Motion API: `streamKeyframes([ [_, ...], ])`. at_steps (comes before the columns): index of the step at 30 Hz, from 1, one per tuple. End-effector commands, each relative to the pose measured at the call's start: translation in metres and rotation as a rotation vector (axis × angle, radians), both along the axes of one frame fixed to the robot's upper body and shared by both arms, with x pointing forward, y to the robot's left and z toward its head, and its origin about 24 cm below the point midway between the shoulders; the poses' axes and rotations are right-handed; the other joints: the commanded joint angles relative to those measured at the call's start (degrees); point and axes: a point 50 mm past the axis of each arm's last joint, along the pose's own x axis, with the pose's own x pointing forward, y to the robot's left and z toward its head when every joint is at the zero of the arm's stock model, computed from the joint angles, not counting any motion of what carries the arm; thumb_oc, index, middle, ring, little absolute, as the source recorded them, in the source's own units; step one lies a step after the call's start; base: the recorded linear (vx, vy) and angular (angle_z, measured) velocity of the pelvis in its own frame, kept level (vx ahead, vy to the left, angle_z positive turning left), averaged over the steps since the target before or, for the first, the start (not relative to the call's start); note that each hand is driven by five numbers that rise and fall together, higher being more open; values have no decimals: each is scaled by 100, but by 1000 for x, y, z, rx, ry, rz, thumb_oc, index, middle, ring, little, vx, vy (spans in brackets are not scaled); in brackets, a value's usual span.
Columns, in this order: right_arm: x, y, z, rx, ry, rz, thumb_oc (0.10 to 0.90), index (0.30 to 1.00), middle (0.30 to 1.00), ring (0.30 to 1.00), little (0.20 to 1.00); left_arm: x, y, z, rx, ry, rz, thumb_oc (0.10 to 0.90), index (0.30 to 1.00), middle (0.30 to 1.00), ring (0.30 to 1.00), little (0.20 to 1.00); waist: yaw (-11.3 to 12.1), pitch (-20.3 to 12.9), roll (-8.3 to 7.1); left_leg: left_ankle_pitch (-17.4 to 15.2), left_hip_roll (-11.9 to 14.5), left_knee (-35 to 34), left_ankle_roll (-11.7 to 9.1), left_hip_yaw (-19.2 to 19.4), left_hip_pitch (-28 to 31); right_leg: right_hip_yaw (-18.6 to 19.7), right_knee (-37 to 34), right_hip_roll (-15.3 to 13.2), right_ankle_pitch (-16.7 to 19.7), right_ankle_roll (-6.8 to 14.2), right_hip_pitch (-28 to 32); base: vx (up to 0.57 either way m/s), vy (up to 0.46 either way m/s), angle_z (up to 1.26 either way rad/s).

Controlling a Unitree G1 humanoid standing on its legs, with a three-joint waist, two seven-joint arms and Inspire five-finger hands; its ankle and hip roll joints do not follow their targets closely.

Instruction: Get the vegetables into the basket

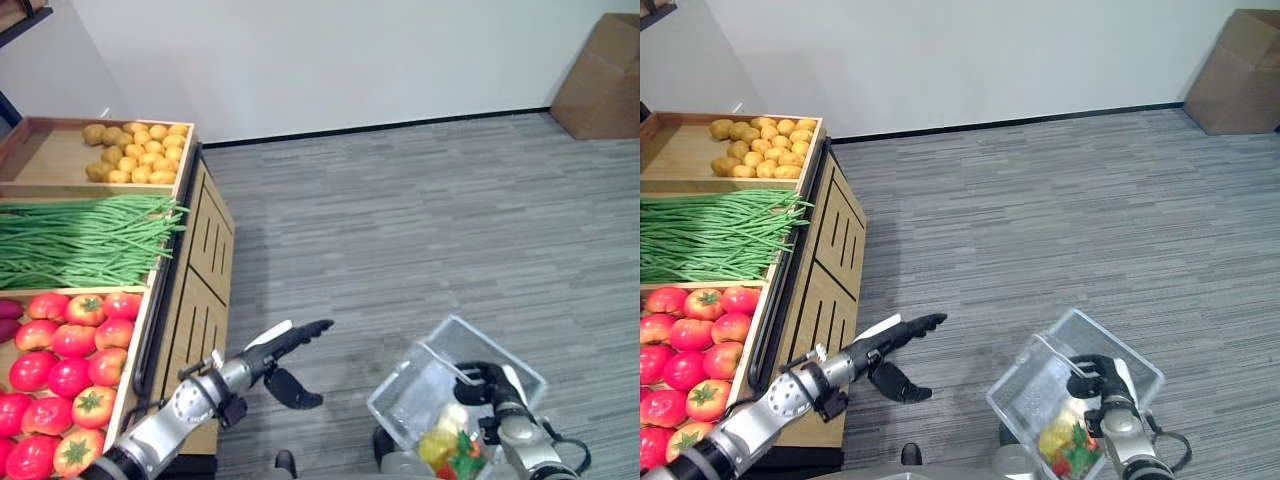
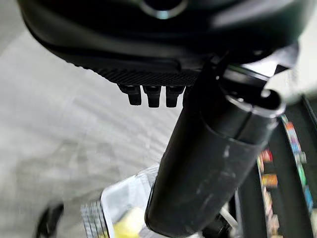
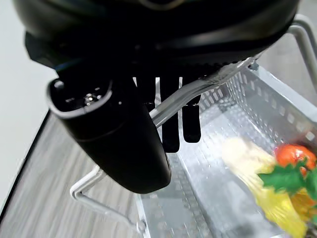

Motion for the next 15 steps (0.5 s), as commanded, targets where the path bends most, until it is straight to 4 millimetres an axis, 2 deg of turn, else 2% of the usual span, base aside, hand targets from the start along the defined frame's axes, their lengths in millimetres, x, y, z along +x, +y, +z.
streamKeyframes([
  [1, 42, 12, 20, 52, -215, 26, 400, 300, 300, 300, 300, 15, 10, 7, -28, -49, 52, 900, 1000, 1000, 1000, 1000, 111, -149, -192, -448, 112, 45, -139, -16, 139, -277, 27, -327, -353, 396, 202, -37, -1, 0],
  [2, 33, 10, 13, 61, -176, -4, 400, 300, 300, 300, 300, 7, 20, -11, 0, 13, 142, 900, 1000, 1000, 1000, 1000, 127, -148, -198, -436, 114, 45, -135, -5, 132, -272, 27, -330, -339, 396, 191, -36, 0, -1],
  [3, 33, 10, 14, 59, -176, -3, 400, 300, 300, 300, 300, 7, 19, -12, -2, 12, 143, 900, 1000, 1000, 1000, 1000, 120, -149, -189, -438, 114, 45, -135, -5, 132, -272, 27, -330, -341, 397, 191, -37, 0, -2],
  [4, 13, 8, 0, 69, -97, -60, 400, 300, 300, 300, 300, -12, 33, -41, 26, 131, 289, 900, 1000, 1000, 1000, 1000, 139, -138, -192, -424, 108, 45, -126, 6, 122, -264, 27, -330, -322, 394, 159, -35, -1, -3],
  [8, -16, 6, -17, 104, 3, -177, 400, 300, 300, 300, 300, -51, 49, -92, 225, 317, 470, 900, 1000, 1000, 1000, 1000, 146, -142, -198, -389, 109, 45, -115, -6, 79, -281, 27, -327, -308, 373, 126, -26, -2, -2],
  [9, -15, 6, -16, 102, 2, -177, 400, 300, 300, 300, 300, -50, 48, -92, 224, 315, 470, 900, 1000, 1000, 1000, 1000, 141, -137, -190, -389, 109, 45, -115, -10, 78, -284, 27, -327, -310, 373, 128, -16, -2, 5],
  [12, -40, 10, -29, 137, 87, -252, 400, 300, 300, 300, 300, -78, 48, -119, 394, 446, 513, 900, 1000, 1000, 1000, 1000, 123, -169, -204, -391, 121, 45, -115, -16, 58, -310, 27, -328, -314, 356, 121, -15, -4, 15],
  [15, -55, 14, -35, 133, 161, -246, 400, 300, 300, 300, 300, -99, 53, -129, 492, 534, 566, 900, 1000, 1000, 1000, 1000, 116, -192, -205, -388, 130, 45, -120, -22, 62, -329, 27, -326, -322, 338, 127, -3, -4, -1],
])
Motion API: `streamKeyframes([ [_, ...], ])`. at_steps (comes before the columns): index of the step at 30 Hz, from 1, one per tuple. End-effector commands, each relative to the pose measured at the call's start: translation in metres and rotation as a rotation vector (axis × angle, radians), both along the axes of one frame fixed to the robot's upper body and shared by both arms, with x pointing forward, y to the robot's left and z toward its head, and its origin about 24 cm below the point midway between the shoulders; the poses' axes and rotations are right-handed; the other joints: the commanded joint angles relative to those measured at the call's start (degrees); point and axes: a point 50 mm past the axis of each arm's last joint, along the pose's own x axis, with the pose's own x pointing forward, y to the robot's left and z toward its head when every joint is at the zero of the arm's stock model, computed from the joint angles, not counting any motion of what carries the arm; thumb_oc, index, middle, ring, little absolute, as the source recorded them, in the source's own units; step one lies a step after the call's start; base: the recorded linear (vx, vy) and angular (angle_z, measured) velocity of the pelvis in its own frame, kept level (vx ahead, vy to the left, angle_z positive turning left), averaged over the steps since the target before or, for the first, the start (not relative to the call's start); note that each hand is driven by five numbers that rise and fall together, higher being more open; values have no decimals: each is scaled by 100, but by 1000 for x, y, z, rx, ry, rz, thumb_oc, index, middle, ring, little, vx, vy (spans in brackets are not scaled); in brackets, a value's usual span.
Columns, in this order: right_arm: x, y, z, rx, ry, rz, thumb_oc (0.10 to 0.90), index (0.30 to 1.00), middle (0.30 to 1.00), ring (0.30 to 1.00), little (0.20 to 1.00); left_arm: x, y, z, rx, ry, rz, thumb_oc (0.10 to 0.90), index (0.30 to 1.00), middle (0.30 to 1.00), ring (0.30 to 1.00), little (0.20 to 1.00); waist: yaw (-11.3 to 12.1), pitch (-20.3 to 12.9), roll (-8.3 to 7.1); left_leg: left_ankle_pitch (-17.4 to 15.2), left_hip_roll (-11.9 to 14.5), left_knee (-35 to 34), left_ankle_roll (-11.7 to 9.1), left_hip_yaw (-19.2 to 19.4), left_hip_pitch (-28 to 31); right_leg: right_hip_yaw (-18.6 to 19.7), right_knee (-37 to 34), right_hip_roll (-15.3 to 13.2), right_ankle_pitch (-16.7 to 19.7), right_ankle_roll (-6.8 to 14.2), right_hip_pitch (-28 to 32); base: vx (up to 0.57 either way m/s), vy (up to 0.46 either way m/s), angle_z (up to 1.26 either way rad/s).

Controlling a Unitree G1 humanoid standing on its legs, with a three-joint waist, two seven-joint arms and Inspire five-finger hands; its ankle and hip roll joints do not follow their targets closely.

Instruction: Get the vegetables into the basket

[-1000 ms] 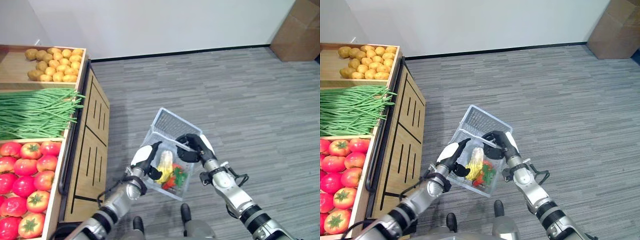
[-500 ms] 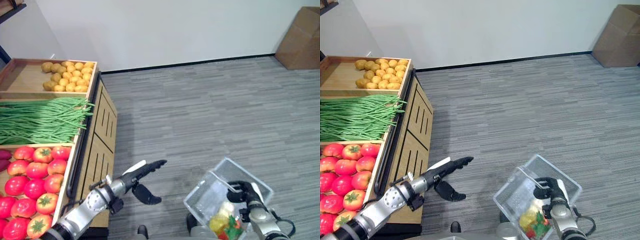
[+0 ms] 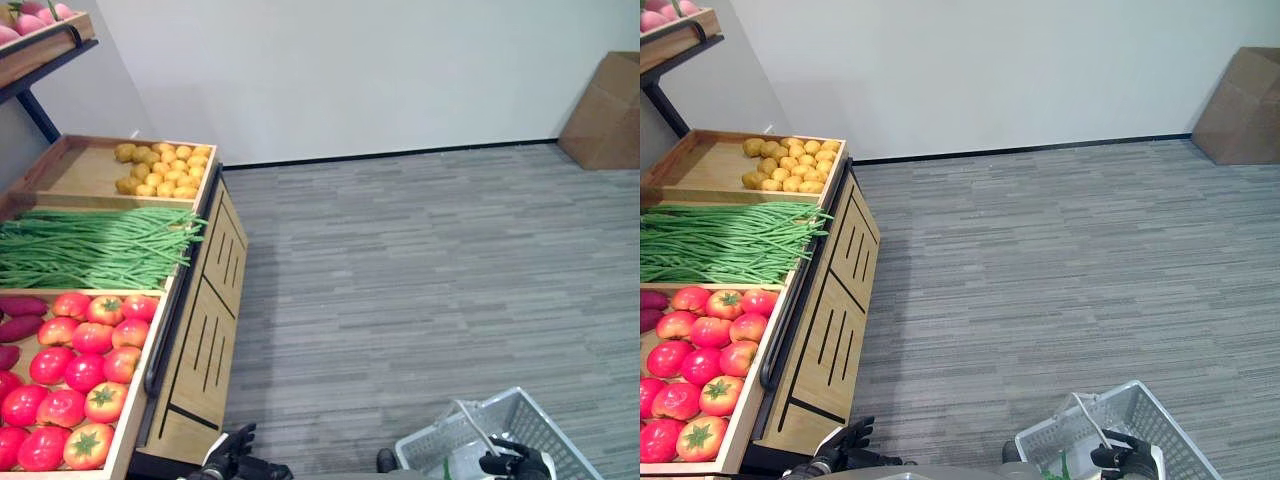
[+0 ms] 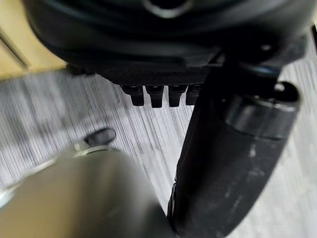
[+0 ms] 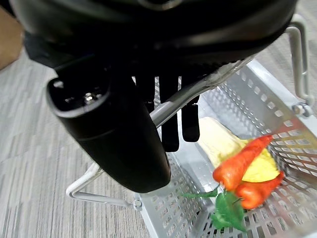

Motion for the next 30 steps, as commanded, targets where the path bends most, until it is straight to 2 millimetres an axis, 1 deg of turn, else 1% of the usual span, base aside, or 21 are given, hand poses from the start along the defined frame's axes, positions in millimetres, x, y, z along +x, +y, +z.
streamKeyframes([
  [1, 20, 19, -4, 68, -32, 82, 400, 300, 300, 300, 300, -5, 20, 0, 180, 60, -75, 900, 1000, 1000, 1000, 1000, -12, 264, -185, -352, 81, 45, -122, -29, 229, -248, 28, -342, -282, 404, 273, -3, -3, -6],
  [2, 20, 19, -4, 68, -32, 82, 400, 300, 300, 300, 300, -5, 20, 0, 180, 60, -75, 900, 1000, 1000, 1000, 1000, -14, 264, -184, -352, 81, 45, -122, -29, 229, -248, 28, -342, -282, 404, 274, 3, -3, -5],
  [3, 10, 20, -7, 70, 22, 103, 618, 605, 605, 605, 605, -16, 24, -2, 191, 99, 8, 900, 1000, 1000, 1000, 1000, -6, 249, -198, -352, 85, 45, -127, -21, 232, -247, 28, -339, -286, 395, 279, 0, 0, 0],
  [4, 10, 20, -7, 70, 22, 103, 618, 605, 605, 605, 605, -16, 24, -2, 191, 99, 8, 900, 1000, 1000, 1000, 1000, -8, 250, -198, -353, 85, 45, -127, -21, 233, -248, 28, -339, -286, 395, 280, 0, 0, 0],
  [5, 5, 22, -9, 70, 60, 136, 900, 1000, 1000, 1000, 1000, -19, 24, -3, 184, 111, 45, 900, 1000, 1000, 1000, 1000, -8, 243, -205, -350, 87, 45, -127, -26, 234, -250, 28, -336, -290, 389, 286, 0, 0, 0],
  [6, -3, 23, -11, 83, 100, 155, 900, 1000, 1000, 1000, 1000, -24, 23, -5, 169, 126, 90, 900, 1000, 1000, 1000, 1000, -6, 230, -215, -351, 94, 45, -128, -28, 237, -255, 28, -331, -295, 380, 288, 0, 0, 0],
  [7, -3, 23, -11, 83, 100, 156, 900, 1000, 1000, 1000, 1000, -24, 23, -5, 169, 126, 90, 900, 1000, 1000, 1000, 1000, -7, 230, -215, -351, 94, 45, -128, -28, 237, -255, 28, -331, -295, 380, 288, 0, 0, 0],
  [8, -12, 25, -13, 91, 144, 176, 900, 1000, 1000, 1000, 1000, -29, 23, -6, 161, 148, 113, 900, 1000, 1000, 1000, 1000, -6, 223, -226, -346, 96, 45, -127, -37, 247, -253, 28, -325, -294, 370, 295, 0, 0, 0],
  [12, -23, 28, -16, 113, 211, 210, 900, 1000, 1000, 1000, 1000, -28, 23, -6, 174, 150, 111, 900, 1000, 1000, 1000, 1000, 3, 209, -239, -355, 92, 45, -119, -45, 266, -260, 28, -319, -306, 363, 312, 0, 0, 0],
  [15, -30, 32, -18, 133, 248, 233, 900, 1000, 1000, 1000, 1000, -30, 21, -7, 168, 156, 146, 900, 1000, 1000, 1000, 1000, 20, 207, -252, -352, 84, 45, -103, -51, 296, -259, 28, -329, -320, 358, 327, 0, 0, 0],
  [18, -35, 36, -20, 153, 290, 275, 900, 1000, 1000, 1000, 1000, -32, 20, -7, 156, 168, 165, 900, 1000, 1000, 1000, 1000, 45, 182, -264, -360, 75, 45, -98, -61, 301, -246, 28, -330, -329, 353, 335, 0, 0, 0],
  [20, -34, 38, -21, 148, 304, 314, 900, 1000, 1000, 1000, 1000, -32, 19, -8, 152, 167, 171, 900, 1000, 1000, 1000, 1000, 50, 166, -271, -366, 72, 45, -96, -65, 304, -247, 28, -332, -327, 355, 341, 0, 0, 0],
  [21, -37, 37, -21, 141, 336, 337, 900, 1000, 1000, 1000, 1000, -33, 18, -8, 149, 170, 169, 900, 1000, 1000, 1000, 1000, 56, 166, -268, -368, 73, 45, -96, -70, 306, -252, 28, -333, -331, 357, 341, 0, 0, 0],
  [23, -36, 37, -21, 134, 357, 371, 900, 1000, 1000, 1000, 1000, -32, 16, -8, 143, 168, 165, 900, 1000, 1000, 1000, 1000, 57, 162, -263, -368, 68, 45, -91, -88, 298, -261, 28, -334, -327, 358, 344, 0, 0, 0],
  [28, -42, 38, -21, 119, 412, 412, 900, 1000, 1000, 1000, 1000, -35, 15, -9, 140, 185, 173, 900, 1000, 1000, 1000, 1000, 75, 132, -264, -368, 72, 45, -95, -152, 249, -314, 28, -348, -322, 365, 338, 0, 1, 3],
  [30, -37, 40, -22, 122, 393, 426, 900, 1000, 1000, 1000, 1000, -33, 13, -9, 132, 176, 184, 900, 1000, 1000, 1000, 1000, 75, 149, -266, -369, 69, 45, -90, -167, 239, -326, 28, -349, -315, 365, 336, -15, 0, 10],
])
